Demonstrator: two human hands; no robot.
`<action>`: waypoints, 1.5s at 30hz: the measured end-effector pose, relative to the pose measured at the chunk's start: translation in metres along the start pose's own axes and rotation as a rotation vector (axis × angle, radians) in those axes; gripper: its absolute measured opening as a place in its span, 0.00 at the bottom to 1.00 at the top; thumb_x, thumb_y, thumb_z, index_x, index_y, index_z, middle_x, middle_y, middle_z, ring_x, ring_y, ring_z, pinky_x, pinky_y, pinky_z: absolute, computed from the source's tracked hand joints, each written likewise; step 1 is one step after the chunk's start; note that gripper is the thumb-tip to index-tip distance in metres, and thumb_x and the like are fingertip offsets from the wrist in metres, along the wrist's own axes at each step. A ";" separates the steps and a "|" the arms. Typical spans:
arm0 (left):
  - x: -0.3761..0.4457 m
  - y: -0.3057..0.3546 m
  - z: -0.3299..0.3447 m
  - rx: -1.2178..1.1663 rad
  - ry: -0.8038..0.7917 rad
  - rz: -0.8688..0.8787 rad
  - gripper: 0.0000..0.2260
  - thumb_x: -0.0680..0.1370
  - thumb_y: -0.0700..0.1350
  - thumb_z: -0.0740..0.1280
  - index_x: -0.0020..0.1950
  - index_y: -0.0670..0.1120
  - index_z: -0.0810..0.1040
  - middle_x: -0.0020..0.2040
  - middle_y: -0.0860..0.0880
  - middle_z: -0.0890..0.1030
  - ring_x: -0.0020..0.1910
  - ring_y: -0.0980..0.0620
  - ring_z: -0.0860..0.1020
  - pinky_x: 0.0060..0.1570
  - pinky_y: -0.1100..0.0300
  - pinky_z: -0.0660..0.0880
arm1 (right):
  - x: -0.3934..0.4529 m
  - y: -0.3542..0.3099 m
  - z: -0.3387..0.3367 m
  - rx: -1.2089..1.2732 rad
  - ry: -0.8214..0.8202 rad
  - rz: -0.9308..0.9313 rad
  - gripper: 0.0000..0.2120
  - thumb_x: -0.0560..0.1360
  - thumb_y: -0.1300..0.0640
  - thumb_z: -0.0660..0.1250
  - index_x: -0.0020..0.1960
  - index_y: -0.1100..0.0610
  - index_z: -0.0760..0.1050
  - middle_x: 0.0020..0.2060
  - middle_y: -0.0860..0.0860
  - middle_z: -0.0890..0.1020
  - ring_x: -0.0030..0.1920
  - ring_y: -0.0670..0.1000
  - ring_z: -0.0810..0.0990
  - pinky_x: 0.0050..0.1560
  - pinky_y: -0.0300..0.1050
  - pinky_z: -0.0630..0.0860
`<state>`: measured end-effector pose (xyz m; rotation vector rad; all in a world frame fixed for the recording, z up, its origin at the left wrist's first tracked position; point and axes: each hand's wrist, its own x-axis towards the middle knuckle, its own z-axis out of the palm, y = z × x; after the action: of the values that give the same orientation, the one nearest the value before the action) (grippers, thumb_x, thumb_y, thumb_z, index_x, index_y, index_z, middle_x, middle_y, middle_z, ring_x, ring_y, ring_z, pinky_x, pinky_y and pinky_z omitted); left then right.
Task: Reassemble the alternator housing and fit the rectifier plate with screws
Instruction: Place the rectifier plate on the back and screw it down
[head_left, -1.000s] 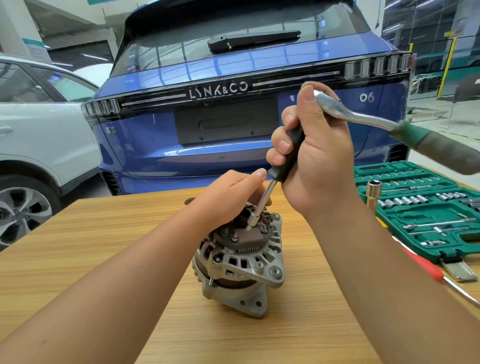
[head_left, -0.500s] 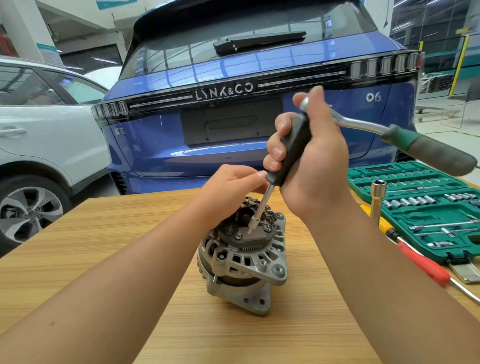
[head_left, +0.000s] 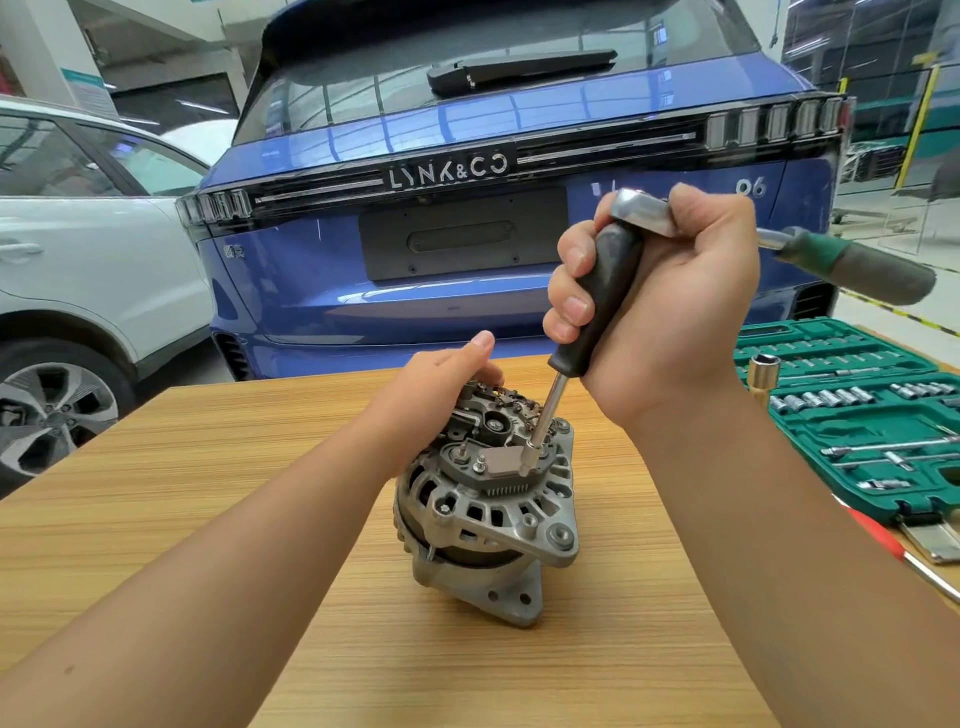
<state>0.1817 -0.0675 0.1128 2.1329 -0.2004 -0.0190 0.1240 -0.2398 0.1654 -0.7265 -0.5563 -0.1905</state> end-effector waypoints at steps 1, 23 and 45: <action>-0.001 0.001 0.001 0.006 -0.004 -0.022 0.30 0.66 0.78 0.55 0.48 0.61 0.86 0.55 0.54 0.85 0.59 0.49 0.81 0.67 0.40 0.71 | 0.001 0.000 -0.001 -0.002 0.011 0.007 0.12 0.71 0.47 0.54 0.40 0.56 0.66 0.30 0.53 0.72 0.25 0.51 0.64 0.29 0.41 0.60; -0.012 0.000 0.020 0.024 0.275 -0.077 0.24 0.80 0.66 0.59 0.43 0.49 0.82 0.40 0.54 0.80 0.40 0.54 0.76 0.41 0.58 0.67 | 0.002 -0.009 -0.002 0.020 0.104 0.044 0.11 0.73 0.51 0.52 0.34 0.55 0.63 0.26 0.53 0.70 0.23 0.52 0.63 0.28 0.40 0.62; -0.029 -0.004 0.024 -0.167 0.419 0.122 0.13 0.82 0.60 0.63 0.53 0.54 0.82 0.43 0.60 0.82 0.45 0.63 0.78 0.41 0.63 0.69 | 0.008 -0.007 -0.008 0.064 0.034 0.062 0.19 0.79 0.47 0.49 0.40 0.56 0.70 0.29 0.52 0.72 0.25 0.52 0.67 0.31 0.40 0.64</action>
<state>0.1518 -0.0813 0.0946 1.9056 -0.0772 0.4632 0.1318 -0.2501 0.1692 -0.6766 -0.5051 -0.1269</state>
